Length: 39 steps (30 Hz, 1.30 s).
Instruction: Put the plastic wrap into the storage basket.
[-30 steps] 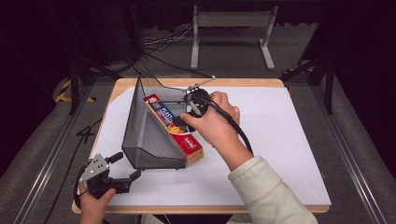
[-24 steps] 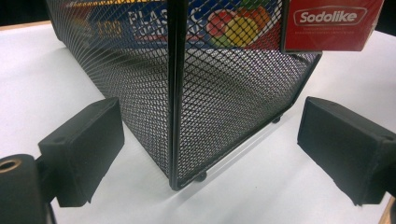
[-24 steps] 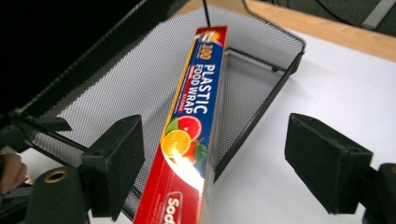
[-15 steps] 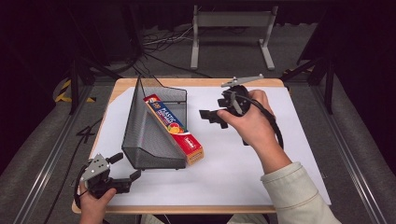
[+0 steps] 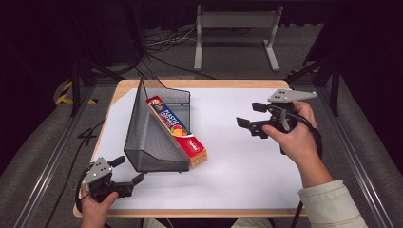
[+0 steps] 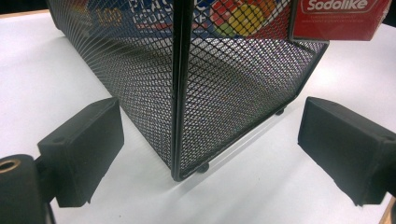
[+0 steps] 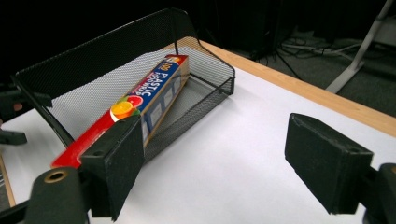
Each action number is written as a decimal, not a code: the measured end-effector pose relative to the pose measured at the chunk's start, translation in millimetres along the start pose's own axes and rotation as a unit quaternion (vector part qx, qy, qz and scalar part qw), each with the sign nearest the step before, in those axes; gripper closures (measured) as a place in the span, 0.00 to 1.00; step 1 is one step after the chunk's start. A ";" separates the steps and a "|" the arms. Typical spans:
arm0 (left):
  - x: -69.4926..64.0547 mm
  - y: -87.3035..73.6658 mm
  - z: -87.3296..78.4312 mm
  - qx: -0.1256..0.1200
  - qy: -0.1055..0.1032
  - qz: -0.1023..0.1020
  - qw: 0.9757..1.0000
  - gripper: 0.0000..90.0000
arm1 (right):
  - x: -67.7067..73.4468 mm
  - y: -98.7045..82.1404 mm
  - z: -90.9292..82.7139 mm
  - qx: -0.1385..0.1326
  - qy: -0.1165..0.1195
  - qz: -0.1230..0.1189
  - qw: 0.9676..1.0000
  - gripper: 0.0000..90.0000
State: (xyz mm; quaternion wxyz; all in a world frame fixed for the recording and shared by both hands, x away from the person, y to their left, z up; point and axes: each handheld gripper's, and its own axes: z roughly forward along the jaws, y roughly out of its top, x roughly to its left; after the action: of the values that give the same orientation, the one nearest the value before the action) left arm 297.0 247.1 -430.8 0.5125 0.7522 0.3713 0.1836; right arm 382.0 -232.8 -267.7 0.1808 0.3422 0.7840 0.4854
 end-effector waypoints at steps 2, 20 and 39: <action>0.1 0.0 -0.4 -0.001 0.001 0.000 1.000 0.08 | -3.5 -5.2 -4.9 -0.007 0.001 -0.001 1.000 0.23; -0.8 -0.7 -3.2 -0.002 0.007 -0.004 1.000 0.08 | -40.2 -91.0 -37.5 -0.044 -0.002 -0.021 0.999 0.24; -0.7 -2.5 0.2 -0.020 0.008 -0.005 1.000 0.07 | -38.0 -165.2 -32.5 -0.032 -0.061 -0.013 0.998 0.27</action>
State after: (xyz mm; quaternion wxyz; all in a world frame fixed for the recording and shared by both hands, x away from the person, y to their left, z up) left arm 295.7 246.9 -433.1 0.5255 0.7383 0.3751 0.1951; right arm 329.0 -329.2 -400.7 0.2456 0.3548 0.7603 0.4856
